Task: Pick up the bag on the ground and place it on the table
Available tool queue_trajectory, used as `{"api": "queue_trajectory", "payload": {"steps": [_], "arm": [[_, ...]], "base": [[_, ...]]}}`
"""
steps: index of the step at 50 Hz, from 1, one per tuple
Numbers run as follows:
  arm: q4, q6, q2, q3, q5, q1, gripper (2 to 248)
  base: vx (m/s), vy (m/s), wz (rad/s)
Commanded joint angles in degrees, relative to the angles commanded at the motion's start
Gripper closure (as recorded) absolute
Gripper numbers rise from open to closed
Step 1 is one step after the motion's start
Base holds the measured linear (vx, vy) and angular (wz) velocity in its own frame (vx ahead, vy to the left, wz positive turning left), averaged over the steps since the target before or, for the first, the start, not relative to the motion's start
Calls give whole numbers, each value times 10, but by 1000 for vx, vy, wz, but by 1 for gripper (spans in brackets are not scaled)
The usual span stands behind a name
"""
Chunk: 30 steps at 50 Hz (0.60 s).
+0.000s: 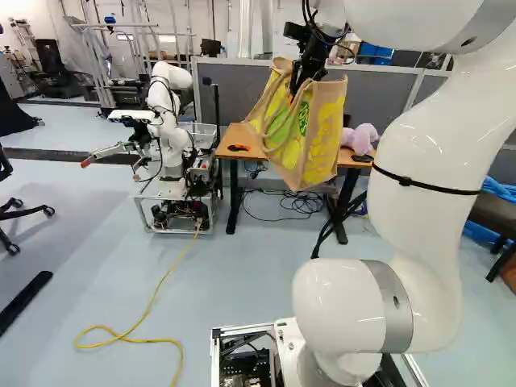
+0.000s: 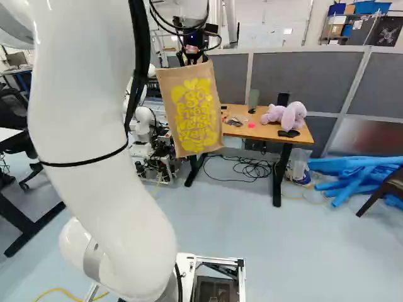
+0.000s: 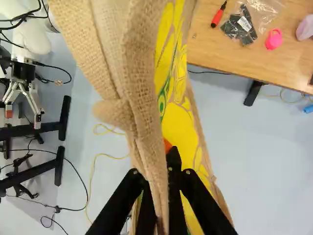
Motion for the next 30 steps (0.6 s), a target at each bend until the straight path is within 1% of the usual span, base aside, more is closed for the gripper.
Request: {"api": "queue_trajectory", "payload": {"steps": [30], "arm": [[0,0,0,0,0,0,229]], "base": [[199,6,2]]}}
